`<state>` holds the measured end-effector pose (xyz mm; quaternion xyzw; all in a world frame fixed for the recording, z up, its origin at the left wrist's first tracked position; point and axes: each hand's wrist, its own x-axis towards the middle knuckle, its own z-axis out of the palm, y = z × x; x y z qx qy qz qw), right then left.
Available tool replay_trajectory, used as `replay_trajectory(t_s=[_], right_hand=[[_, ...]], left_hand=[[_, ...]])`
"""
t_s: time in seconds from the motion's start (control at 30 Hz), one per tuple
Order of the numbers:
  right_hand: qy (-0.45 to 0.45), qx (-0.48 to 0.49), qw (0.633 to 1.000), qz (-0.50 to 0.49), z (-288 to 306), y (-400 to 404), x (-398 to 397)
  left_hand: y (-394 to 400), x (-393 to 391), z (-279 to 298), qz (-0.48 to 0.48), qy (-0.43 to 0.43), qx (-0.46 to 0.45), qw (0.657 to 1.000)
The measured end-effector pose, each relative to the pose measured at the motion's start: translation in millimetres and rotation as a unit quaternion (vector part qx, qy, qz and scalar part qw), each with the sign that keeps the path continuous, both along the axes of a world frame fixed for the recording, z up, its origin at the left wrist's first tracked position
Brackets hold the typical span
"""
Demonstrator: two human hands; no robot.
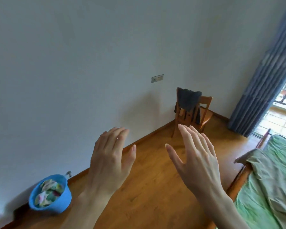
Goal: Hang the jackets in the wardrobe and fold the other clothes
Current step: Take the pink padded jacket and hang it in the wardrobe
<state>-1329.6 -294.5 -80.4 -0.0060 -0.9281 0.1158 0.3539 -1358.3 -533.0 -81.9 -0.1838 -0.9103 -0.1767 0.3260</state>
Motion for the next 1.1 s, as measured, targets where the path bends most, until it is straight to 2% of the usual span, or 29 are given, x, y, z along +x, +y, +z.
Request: replay_trajectory(t_s=[0.37, 0.57, 0.83, 1.1], right_hand=[[0.01, -0.003, 0.989, -0.149, 10.8, -32.5, -146.5], [0.001, -0.019, 0.979, -0.205, 16.0, -24.5, -190.8], [-0.047, -0.037, 0.943, -0.328, 0.5, 50.3, -178.7], [-0.045, -0.083, 0.908, -0.408, -21.1, 171.2, -196.1]], left_hand=[[-17.8, -211.9, 21.6, -0.167, -0.009, -0.011, 0.986], [-5.4, -297.0, 30.8, -0.234, 0.004, -0.016, 0.972], [125.1, -337.5, 4.4, -0.357, -0.056, 0.005, 0.932], [294.6, -378.9, -14.7, -0.431, -0.056, -0.009, 0.901]])
